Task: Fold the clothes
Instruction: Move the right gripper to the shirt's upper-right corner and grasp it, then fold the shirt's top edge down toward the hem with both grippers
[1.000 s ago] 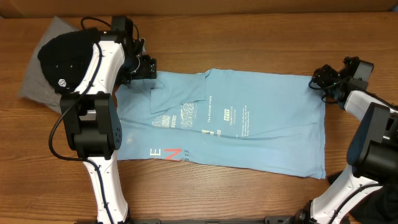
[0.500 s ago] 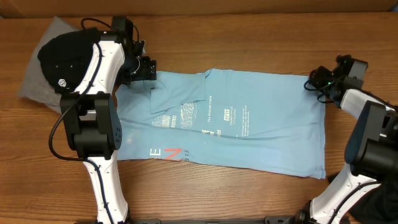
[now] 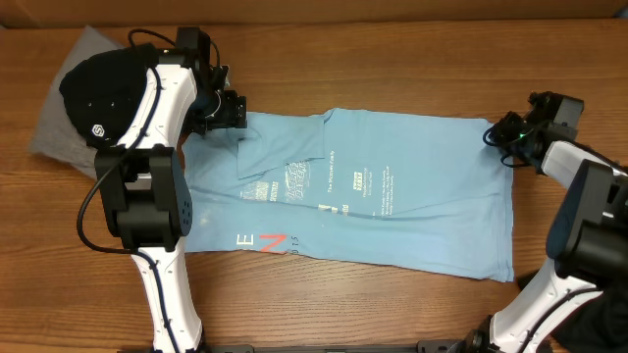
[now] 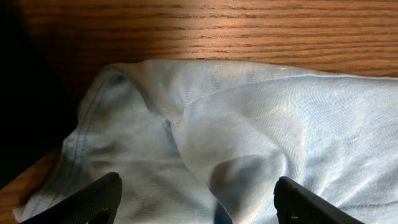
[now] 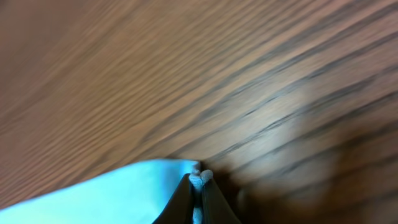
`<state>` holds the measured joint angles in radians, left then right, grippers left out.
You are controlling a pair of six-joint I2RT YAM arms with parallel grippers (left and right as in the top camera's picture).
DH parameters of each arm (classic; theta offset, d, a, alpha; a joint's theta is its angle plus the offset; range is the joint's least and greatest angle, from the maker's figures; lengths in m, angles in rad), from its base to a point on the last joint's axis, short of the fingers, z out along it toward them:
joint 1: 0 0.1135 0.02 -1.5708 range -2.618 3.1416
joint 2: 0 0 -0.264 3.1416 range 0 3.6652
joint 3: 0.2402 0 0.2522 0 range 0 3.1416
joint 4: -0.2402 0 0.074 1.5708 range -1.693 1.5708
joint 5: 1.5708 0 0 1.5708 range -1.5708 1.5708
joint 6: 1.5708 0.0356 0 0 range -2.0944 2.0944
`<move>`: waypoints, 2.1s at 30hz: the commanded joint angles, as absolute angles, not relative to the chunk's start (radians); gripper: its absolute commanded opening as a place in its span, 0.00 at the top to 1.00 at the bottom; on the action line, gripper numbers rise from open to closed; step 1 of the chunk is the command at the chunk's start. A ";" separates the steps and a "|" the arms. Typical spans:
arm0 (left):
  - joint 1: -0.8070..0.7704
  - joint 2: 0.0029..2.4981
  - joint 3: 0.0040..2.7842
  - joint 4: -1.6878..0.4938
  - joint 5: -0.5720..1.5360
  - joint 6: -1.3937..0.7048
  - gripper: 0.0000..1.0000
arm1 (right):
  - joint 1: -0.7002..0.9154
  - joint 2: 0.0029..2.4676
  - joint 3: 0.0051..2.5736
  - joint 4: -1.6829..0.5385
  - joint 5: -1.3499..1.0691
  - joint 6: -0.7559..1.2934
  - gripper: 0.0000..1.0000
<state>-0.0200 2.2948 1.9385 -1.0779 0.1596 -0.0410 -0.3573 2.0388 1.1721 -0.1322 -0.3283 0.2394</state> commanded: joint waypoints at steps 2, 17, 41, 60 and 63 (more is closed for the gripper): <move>-0.020 2.289 1.967 -1.076 0.156 -0.011 0.17 | -0.360 1.849 1.182 -0.195 -0.426 0.240 0.96; -0.027 2.318 1.966 -0.865 0.161 -0.067 0.22 | -0.360 1.634 1.182 -0.459 -0.467 0.239 0.96; -0.047 2.425 2.014 -0.886 0.070 0.037 0.96 | -0.373 1.629 1.187 -0.523 -0.465 0.234 0.96; -0.021 2.425 2.288 -1.319 0.075 0.025 0.96 | -0.472 1.572 1.187 -0.725 -0.461 0.232 0.96; -0.017 2.425 2.288 -1.387 0.073 0.023 0.96 | -0.497 1.572 1.187 -0.768 -0.441 0.236 0.96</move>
<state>-0.0242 2.4233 2.2639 -1.3499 0.0776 0.0292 -0.4679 1.5959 1.1725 -0.7475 -0.4564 0.2356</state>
